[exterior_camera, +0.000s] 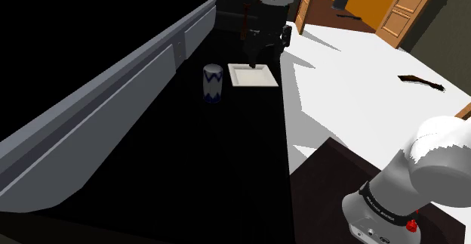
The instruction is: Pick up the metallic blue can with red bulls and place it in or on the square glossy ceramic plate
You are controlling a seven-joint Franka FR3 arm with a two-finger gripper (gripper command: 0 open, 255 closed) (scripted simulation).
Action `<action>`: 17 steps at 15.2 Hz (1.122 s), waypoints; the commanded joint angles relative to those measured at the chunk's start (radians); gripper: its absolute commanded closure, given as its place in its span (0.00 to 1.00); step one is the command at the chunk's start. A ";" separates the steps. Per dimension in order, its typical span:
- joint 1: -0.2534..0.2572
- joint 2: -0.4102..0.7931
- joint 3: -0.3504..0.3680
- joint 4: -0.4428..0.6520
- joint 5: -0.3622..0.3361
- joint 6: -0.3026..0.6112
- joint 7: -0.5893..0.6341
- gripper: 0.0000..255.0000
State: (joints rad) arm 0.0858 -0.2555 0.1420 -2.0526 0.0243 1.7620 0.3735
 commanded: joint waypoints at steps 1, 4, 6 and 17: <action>0.006 0.070 0.014 0.065 -0.003 0.012 0.018 0.00; 0.020 0.171 0.038 0.160 -0.012 0.028 0.052 0.00; 0.031 0.240 0.052 0.230 -0.022 0.033 0.076 0.00; 0.067 0.427 0.079 0.373 -0.058 0.091 0.133 0.00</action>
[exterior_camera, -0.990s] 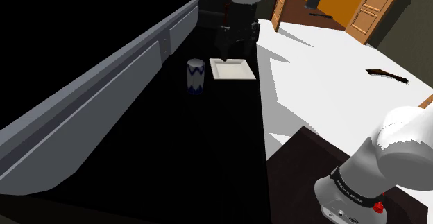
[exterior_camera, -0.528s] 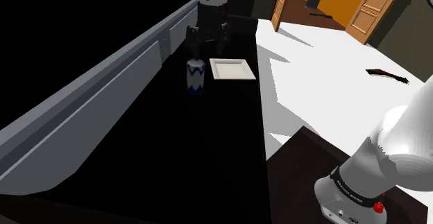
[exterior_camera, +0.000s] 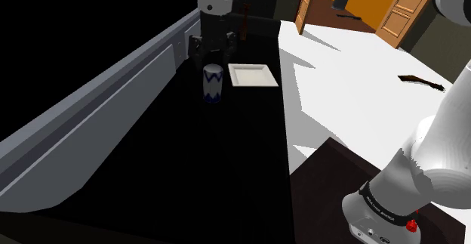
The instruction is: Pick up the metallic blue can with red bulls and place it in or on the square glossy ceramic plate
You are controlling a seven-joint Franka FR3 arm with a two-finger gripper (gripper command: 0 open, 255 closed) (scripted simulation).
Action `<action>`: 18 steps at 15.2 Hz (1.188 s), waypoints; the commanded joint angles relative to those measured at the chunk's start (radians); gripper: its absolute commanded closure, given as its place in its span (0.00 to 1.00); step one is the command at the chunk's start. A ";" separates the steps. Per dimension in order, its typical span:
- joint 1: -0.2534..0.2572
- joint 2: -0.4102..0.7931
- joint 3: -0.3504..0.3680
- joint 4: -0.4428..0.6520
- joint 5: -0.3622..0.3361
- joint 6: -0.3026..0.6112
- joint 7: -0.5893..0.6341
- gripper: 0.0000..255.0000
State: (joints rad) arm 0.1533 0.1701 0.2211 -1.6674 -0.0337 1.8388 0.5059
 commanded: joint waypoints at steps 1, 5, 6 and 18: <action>0.000 0.003 0.000 -0.024 -0.001 0.027 0.001 0.00; 0.000 0.005 0.000 -0.042 -0.002 0.047 0.001 0.00; 0.000 0.005 0.000 -0.042 -0.002 0.047 0.001 0.00; 0.000 0.005 -0.001 -0.041 -0.002 0.047 0.001 1.00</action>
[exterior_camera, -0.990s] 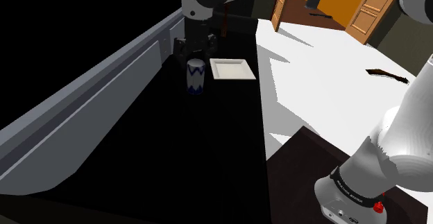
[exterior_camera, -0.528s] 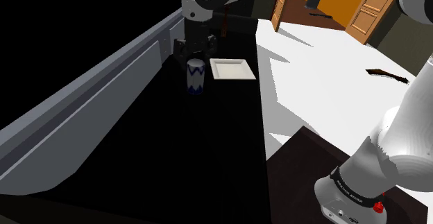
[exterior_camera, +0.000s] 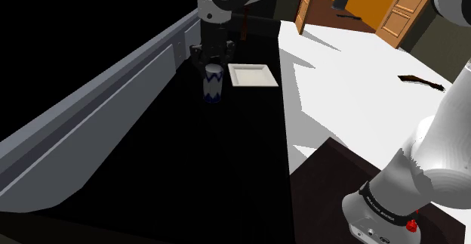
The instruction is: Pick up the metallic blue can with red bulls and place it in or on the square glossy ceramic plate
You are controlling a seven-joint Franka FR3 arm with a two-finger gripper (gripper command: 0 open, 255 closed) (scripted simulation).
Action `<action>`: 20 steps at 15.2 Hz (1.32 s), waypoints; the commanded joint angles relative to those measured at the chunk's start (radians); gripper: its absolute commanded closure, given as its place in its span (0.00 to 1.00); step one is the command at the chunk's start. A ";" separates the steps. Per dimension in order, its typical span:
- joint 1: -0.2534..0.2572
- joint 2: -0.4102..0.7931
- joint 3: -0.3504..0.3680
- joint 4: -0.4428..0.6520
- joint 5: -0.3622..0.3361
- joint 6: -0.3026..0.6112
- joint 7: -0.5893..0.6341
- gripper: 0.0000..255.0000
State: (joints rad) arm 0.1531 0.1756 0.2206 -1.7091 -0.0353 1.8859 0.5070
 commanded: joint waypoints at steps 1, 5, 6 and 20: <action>0.000 0.000 0.000 0.000 0.000 0.000 0.000 1.00; 0.000 -0.004 0.000 0.035 0.001 -0.039 -0.001 1.00; 0.000 -0.005 0.001 0.047 0.002 -0.052 -0.001 1.00; 0.005 0.005 0.003 0.239 0.000 -0.233 0.000 1.00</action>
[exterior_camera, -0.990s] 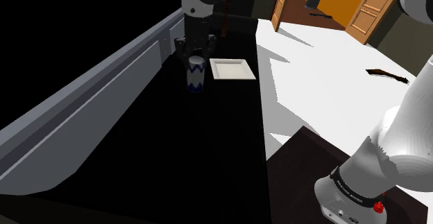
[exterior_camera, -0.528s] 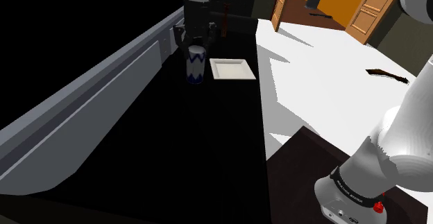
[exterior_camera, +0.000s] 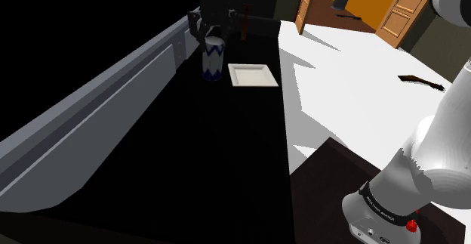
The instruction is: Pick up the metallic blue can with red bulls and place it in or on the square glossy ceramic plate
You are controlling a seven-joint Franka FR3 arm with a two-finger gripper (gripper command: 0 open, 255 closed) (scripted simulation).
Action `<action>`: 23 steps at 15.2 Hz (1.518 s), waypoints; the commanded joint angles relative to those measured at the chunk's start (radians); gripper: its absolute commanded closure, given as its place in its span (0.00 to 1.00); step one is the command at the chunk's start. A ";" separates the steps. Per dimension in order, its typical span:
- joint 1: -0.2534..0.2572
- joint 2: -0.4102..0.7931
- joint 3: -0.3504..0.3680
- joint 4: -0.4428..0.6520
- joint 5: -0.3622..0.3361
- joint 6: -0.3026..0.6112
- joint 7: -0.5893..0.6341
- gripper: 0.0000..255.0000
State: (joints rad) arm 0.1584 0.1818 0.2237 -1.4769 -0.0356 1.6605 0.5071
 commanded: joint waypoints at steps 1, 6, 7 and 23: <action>-0.014 -0.012 -0.009 0.000 0.004 -0.011 -0.023 1.00; -0.082 -0.051 -0.055 -0.019 0.019 -0.031 -0.137 1.00; -0.095 -0.056 -0.065 -0.018 0.021 -0.036 -0.160 1.00; -0.225 -0.065 -0.162 -0.046 0.035 -0.017 -0.387 1.00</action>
State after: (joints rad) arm -0.0661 0.1180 0.0616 -1.5114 -0.0006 1.6320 0.1212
